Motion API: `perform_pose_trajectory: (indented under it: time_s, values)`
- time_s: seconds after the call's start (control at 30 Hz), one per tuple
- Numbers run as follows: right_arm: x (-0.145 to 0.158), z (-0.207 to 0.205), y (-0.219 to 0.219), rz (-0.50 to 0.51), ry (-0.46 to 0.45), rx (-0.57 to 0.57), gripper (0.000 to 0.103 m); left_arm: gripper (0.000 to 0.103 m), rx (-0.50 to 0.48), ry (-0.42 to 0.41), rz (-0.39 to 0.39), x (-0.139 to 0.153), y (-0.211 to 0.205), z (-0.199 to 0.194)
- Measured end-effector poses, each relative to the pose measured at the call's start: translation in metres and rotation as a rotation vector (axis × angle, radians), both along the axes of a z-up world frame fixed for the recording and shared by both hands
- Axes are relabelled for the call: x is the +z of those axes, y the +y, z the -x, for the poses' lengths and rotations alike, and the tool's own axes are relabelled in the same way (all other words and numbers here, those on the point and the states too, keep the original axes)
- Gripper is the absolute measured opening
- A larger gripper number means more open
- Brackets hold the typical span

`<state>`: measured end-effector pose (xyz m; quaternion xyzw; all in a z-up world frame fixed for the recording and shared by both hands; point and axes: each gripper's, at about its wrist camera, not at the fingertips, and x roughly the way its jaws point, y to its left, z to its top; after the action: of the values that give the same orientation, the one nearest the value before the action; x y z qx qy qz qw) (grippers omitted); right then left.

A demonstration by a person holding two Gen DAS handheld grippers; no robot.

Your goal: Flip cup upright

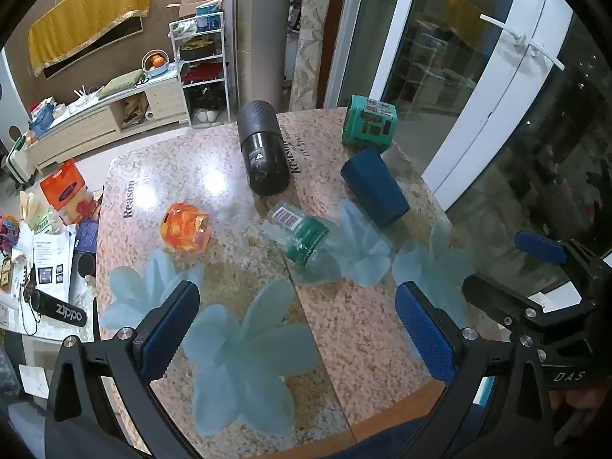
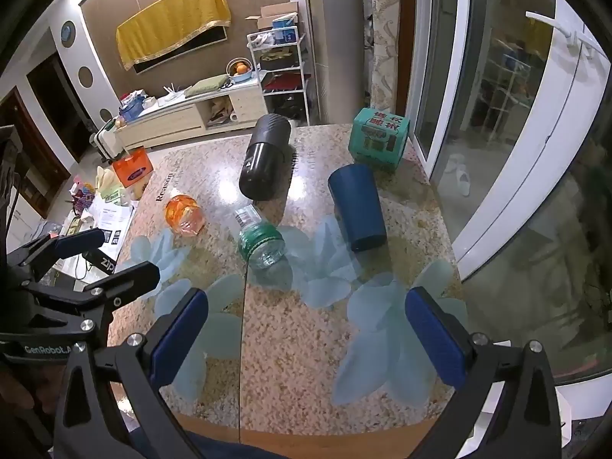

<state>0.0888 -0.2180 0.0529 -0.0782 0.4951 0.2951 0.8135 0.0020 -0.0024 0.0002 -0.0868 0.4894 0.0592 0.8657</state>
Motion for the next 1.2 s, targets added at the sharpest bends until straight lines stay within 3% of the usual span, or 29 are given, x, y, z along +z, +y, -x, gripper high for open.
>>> perform_pose_trajectory:
  time_s: [1.2]
  values:
    - [-0.0020, -0.0029, -0.0055, -0.026, 0.015, 0.001, 0.103, 0.103, 0.020, 0.004, 0.042, -0.0037, -0.0009, 0.0054]
